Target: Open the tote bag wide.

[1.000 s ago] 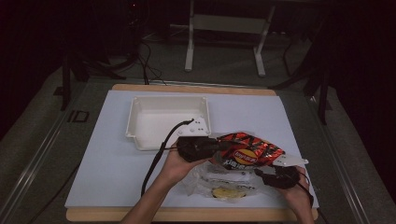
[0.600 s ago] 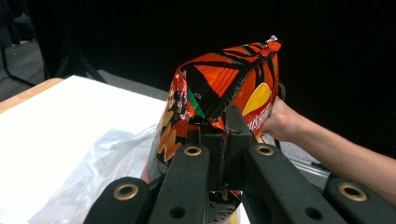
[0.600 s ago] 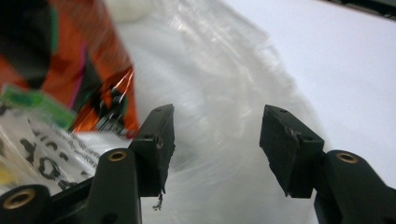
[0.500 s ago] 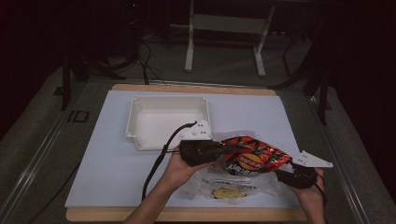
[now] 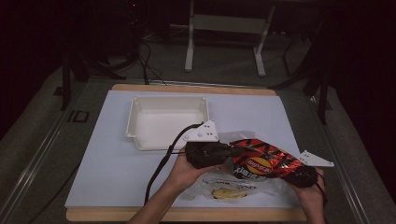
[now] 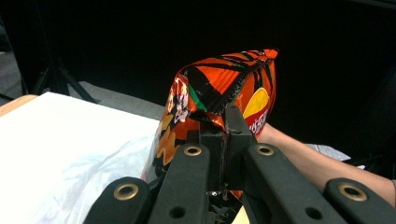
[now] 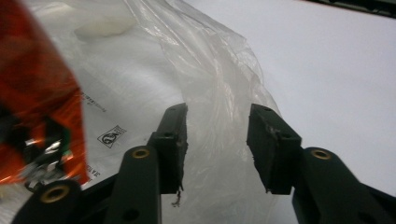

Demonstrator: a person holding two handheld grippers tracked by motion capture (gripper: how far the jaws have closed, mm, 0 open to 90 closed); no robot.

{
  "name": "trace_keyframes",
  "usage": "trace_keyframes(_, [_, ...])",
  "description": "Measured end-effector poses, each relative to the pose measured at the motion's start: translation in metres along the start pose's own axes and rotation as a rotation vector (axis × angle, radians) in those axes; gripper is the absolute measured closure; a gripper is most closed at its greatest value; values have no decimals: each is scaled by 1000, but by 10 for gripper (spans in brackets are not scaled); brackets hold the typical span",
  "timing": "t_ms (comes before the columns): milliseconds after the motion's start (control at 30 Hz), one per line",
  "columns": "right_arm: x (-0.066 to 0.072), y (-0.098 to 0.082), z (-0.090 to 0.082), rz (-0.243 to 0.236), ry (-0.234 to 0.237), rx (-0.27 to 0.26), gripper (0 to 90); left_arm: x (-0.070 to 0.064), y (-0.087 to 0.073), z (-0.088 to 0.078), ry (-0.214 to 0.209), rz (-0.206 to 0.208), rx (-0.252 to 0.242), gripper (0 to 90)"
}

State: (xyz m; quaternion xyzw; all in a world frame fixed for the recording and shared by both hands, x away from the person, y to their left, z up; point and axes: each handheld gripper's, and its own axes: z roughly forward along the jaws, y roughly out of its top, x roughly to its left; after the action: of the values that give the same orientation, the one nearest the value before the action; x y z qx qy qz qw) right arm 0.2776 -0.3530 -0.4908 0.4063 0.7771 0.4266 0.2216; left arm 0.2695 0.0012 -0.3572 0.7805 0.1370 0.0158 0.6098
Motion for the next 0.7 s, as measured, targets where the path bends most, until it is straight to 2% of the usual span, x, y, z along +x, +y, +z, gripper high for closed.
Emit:
trace_keyframes(167, [-2,-3,4,15,0,13,604,-5,7,4,-35,-6,-24,896])
trace_keyframes(300, [-3,-4,4,21,1,12,603,-8,10,8,-45,2,-30,896])
trace_keyframes(533, [-4,-6,5,28,8,13,604,-7,17,7,-22,16,-38,896])
trace_keyframes(700, [-3,-6,6,26,10,16,607,0,19,0,4,11,-45,895])
